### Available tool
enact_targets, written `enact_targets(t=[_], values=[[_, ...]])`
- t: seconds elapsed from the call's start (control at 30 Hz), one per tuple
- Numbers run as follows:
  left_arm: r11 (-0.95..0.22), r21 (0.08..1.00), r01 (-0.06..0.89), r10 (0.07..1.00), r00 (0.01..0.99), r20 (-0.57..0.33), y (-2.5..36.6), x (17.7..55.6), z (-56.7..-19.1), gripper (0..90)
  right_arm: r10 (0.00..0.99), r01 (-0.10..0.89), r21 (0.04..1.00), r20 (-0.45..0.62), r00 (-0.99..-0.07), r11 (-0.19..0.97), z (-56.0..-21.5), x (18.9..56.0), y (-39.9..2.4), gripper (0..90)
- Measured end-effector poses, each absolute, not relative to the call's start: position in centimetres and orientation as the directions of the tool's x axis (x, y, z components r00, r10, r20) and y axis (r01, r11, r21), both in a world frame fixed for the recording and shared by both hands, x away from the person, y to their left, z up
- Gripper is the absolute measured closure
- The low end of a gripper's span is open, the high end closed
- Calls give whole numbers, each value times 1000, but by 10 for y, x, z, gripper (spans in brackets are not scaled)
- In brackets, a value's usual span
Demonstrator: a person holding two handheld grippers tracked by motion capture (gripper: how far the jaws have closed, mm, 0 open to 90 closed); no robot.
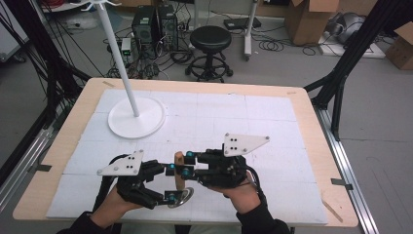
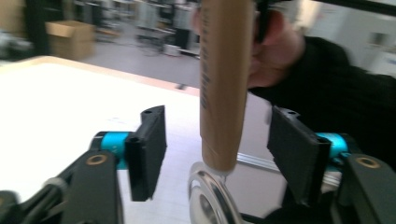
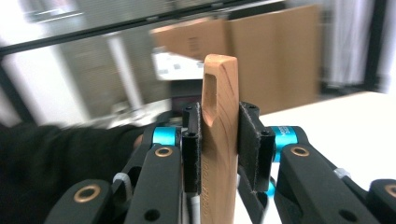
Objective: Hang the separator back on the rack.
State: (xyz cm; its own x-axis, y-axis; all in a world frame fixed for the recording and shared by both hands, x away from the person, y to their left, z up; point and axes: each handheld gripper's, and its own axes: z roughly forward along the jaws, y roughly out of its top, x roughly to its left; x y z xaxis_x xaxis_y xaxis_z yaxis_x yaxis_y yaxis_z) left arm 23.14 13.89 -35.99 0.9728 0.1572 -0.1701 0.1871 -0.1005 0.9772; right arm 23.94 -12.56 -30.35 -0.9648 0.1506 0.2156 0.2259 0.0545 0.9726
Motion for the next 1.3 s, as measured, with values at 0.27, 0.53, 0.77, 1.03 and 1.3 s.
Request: enact_targets(t=[0.27, 0.53, 0.77, 1.03, 1.3], values=[[-114, 977, 178, 280, 950, -140, 137, 229, -358, 432, 380, 256, 967, 232, -896, 14, -308, 232, -122, 723], [-143, 971, 192, 300, 943, -142, 126, 231, -360, 547, 415, 269, 963, 244, -877, 3, -310, 227, -121, 723], [-155, 971, 184, 315, 940, -128, 124, 232, -358, 690, 426, 276, 961, 249, -870, 2, -311, 226, -124, 723], [-159, 969, 191, 309, 942, -135, 122, 233, -357, 725, 429, 282, 959, 260, -865, -13, -314, 226, -128, 709], [-122, 970, 211, 343, 926, -158, 134, 242, -353, 726, 548, 231, 973, 189, -815, 8, -314, 223, -152, 250]])
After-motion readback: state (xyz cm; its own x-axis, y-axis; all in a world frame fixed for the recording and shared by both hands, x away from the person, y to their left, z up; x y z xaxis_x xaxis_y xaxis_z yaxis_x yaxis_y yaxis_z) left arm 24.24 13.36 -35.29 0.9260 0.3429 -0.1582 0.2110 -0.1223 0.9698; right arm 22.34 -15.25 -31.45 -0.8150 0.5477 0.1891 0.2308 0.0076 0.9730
